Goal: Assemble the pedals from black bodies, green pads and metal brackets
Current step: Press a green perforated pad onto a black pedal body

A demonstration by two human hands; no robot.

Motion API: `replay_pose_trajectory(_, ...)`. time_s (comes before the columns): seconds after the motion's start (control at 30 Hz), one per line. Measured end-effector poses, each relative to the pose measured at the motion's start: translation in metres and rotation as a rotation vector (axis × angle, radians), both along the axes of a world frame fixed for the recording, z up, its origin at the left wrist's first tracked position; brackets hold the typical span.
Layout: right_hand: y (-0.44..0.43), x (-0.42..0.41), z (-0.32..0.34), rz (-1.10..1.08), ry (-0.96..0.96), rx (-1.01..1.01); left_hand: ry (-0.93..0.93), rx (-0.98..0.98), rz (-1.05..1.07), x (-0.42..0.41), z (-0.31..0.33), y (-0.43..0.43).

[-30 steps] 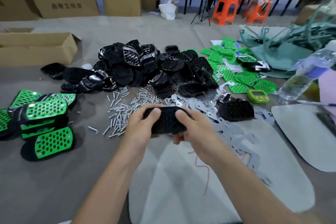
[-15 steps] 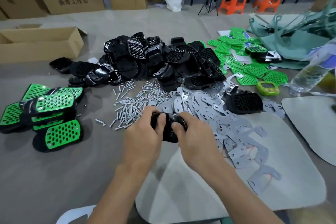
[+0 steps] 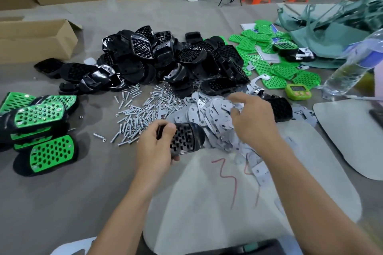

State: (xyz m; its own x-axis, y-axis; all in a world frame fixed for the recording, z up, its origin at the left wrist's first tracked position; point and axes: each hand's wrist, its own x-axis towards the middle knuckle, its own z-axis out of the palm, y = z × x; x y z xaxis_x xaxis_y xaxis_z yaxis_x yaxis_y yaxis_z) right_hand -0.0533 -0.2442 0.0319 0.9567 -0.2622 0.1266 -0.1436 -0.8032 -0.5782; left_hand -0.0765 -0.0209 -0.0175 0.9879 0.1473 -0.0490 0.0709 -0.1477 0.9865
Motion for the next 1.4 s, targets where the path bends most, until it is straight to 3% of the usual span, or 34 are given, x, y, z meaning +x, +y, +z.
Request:
replay_pose_trajectory(0.27,-0.062,0.072,-0.013,0.018,0.279,-0.367,-0.072,0.45,-0.008,0.013,-0.021,-0.004)
replay_pose_trajectory(0.47,-0.059,0.107,-0.018,0.007,0.347,-0.54,0.021,0.382,-0.076,0.024,-0.022,-0.003)
replay_pose_trajectory(0.67,-0.057,0.112,-0.026,-0.046,0.311,-0.426,0.018,0.384,-0.089,0.023,-0.023,-0.001)
replay_pose_trajectory(0.8,-0.063,0.113,-0.011,-0.227,0.29,-0.132,0.018,0.397,-0.093,0.024,-0.025,0.0)
replay_pose_trajectory(0.9,-0.066,0.118,0.002,-0.245,0.273,0.091,0.022,0.39,-0.097,0.024,-0.025,0.001)
replay_pose_trajectory(1.1,-0.06,0.11,0.017,-0.126,0.142,0.125,0.008,0.371,-0.105,0.021,-0.023,0.0)
replay_pose_trajectory(1.4,-0.045,0.053,0.017,-0.207,-0.199,0.104,0.016,0.376,-0.098,0.018,-0.021,0.0)
